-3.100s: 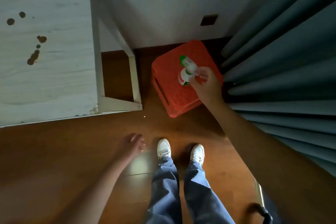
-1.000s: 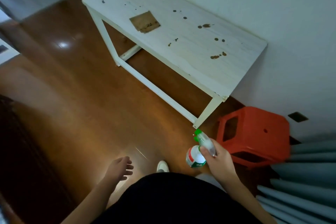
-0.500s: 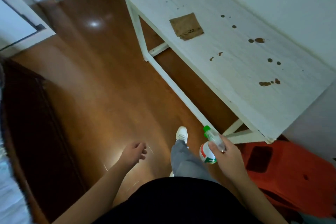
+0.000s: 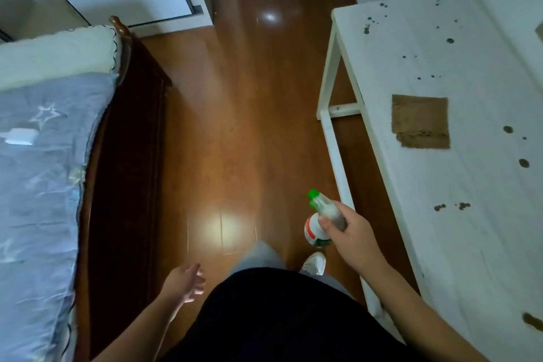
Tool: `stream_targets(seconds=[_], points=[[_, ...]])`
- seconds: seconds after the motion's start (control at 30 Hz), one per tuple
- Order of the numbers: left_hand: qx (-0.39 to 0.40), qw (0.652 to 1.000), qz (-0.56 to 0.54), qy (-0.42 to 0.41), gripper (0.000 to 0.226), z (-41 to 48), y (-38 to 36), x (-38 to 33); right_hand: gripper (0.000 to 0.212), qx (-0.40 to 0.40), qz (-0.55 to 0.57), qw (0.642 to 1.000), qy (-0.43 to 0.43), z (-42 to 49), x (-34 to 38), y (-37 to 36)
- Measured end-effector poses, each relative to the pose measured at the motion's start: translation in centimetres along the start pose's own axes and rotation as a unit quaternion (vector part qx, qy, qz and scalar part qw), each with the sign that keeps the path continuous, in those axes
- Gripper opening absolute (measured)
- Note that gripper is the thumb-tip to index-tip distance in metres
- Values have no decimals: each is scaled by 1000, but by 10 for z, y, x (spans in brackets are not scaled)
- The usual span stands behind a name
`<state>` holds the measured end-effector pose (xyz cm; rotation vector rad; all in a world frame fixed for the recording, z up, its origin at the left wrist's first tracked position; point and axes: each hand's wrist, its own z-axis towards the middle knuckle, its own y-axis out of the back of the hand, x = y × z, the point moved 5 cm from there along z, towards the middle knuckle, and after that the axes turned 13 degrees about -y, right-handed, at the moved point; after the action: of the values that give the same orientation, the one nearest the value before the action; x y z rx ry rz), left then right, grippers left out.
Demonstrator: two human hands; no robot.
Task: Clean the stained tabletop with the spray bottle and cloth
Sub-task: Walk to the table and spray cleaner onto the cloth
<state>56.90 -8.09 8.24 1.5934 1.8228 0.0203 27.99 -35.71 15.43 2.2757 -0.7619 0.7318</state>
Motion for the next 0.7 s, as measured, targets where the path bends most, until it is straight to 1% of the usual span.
stream_targets(seconds=[0.13,0.27,0.37,0.47,0.57,0.63,0.7], points=[[14,1000,-11,7,29,28,-6,-39,59,3,-15,1000,1,38,28,17],[36,999,0,-14,32,81,-2,-100,63,-37,6,999,-13,68,52,42],[72,996,34,-46,31,132,-2,-165,69,-80,20,996,-41,89,63,64],[106,986,78,-99,28,174,-13,-255,65,-157,51,983,-78,106,70,90],[139,969,116,-166,29,211,-36,-351,69,-281,120,949,-81,114,72,118],[162,954,135,-212,28,225,-54,-410,52,-325,142,929,-106,110,72,132],[187,936,158,-252,27,231,-76,-461,38,-336,164,918,-132,105,73,144]])
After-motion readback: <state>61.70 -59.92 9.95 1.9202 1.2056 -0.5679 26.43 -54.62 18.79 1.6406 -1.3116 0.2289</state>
